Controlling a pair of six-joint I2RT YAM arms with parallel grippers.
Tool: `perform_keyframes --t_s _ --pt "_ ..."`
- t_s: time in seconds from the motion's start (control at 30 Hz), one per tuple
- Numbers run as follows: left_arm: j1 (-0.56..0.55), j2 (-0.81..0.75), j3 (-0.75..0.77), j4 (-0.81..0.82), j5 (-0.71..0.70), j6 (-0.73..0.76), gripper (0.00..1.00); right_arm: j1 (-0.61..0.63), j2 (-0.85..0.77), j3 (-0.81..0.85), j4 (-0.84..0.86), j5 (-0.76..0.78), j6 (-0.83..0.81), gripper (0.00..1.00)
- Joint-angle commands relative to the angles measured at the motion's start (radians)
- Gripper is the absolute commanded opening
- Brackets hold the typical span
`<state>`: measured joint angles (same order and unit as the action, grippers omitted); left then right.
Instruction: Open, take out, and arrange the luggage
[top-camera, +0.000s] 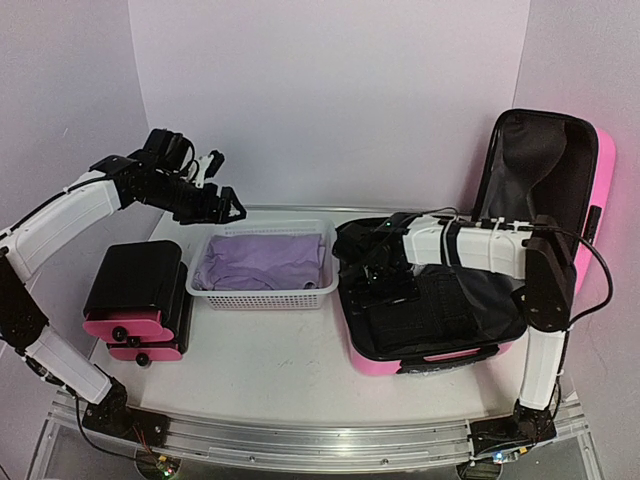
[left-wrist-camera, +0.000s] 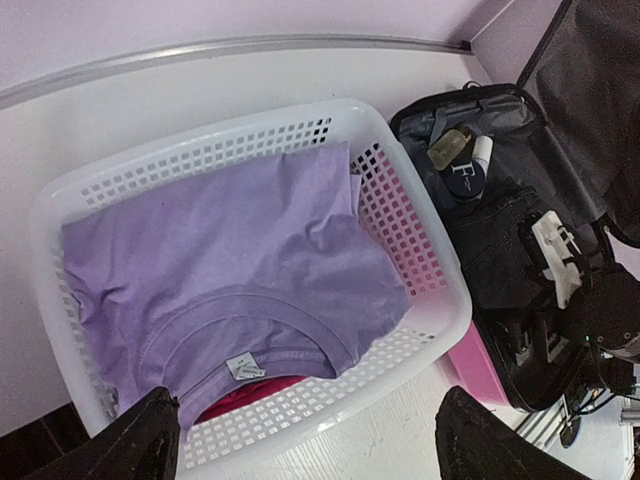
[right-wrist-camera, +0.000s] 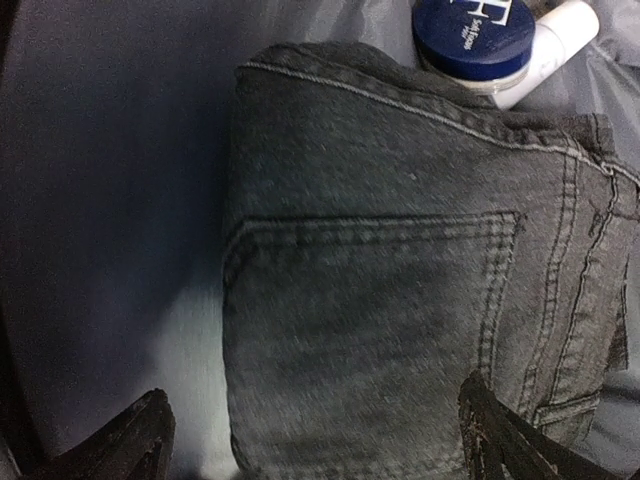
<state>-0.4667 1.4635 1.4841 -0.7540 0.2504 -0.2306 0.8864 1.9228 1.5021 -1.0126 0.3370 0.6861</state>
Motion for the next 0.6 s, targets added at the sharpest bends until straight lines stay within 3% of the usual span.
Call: perform_keyframes --t_s 0.0,0.13,0.3,0.47,0.57 --pt "-0.006 -0.052 -0.038 0.07 0.068 -0.024 0.89 0.023 0.109 0.102 -0.093 0.135 0.071 0.98" --pt "-0.006 -0.068 -0.067 0.083 0.077 -0.025 0.89 0.041 0.204 0.148 -0.137 0.185 0.088 0.97" --pt "-0.006 -0.087 -0.079 0.089 0.088 -0.034 0.89 0.042 0.252 0.147 -0.137 0.211 0.091 0.85" --pt "-0.006 -0.107 -0.077 0.091 0.087 -0.043 0.89 0.04 0.173 0.123 -0.138 0.258 0.068 0.6" --pt "-0.006 -0.109 -0.073 0.092 0.094 -0.051 0.89 0.041 0.086 0.092 -0.115 0.254 0.026 0.36"
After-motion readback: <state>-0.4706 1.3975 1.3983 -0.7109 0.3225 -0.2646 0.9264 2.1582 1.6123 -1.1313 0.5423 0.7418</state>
